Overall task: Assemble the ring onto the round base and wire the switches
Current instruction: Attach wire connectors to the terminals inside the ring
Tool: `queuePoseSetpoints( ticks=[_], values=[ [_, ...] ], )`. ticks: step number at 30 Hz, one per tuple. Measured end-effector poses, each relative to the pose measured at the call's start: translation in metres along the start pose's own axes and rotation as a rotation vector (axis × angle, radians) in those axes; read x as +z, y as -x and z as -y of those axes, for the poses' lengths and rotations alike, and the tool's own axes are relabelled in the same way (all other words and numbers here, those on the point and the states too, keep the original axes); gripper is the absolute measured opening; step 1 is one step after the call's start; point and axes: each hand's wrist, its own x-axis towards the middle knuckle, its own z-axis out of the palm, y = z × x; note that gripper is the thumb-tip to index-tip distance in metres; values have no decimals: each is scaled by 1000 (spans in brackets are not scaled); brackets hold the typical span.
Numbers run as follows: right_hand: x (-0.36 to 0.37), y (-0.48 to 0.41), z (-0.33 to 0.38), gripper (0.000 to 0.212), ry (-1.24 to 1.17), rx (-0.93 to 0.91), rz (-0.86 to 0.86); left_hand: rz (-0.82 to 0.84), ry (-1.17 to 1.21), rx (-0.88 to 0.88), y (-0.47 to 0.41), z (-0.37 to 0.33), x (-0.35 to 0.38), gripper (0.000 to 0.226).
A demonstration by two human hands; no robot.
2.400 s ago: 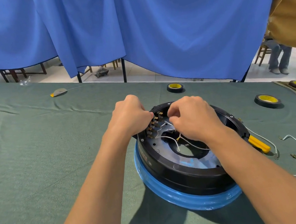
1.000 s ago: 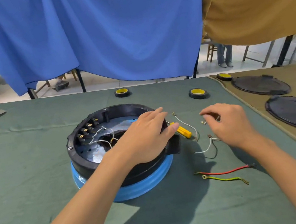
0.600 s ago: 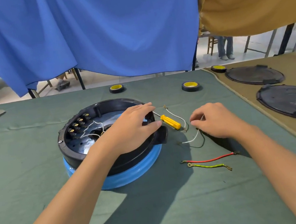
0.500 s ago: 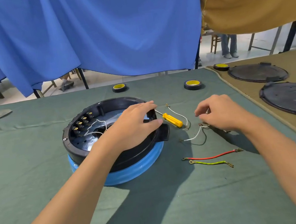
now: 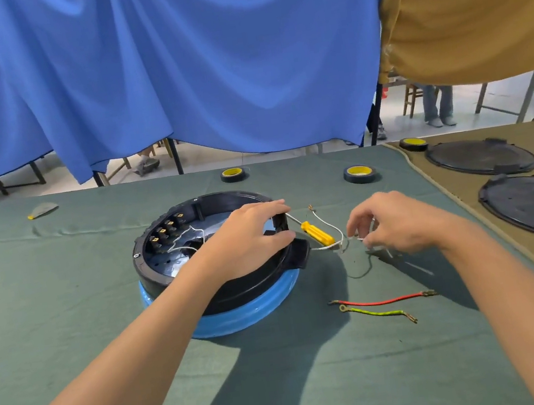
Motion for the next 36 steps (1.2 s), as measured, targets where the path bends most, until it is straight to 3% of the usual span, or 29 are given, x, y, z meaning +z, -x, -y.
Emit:
queuePoseSetpoints(
  ticks=[6, 13, 27, 30, 33, 36],
  values=[
    [-26, 11, 22, 28, -38, -142, -346, -41, 20, 28, 1, -3, -2, 48],
    [13, 3, 65, 46, -238, -353, -507, -119, 146, 36, 2, -3, -3, 42],
    [34, -1, 79, 55, -426, -405, -862, -205, 370, 97, 5, 0, -7, 17],
    [34, -1, 81, 43, -556, -233, -970, -245, 457, 119, 6, -1, -10, 19],
    [31, -5, 83, 25, -956, 142, -814, -265, 460, 123, 6, -1, -11, 19],
    [31, -9, 86, 12, -1418, 217, -495, -268, 469, 123, 4, 1, -10, 18]
  ],
)
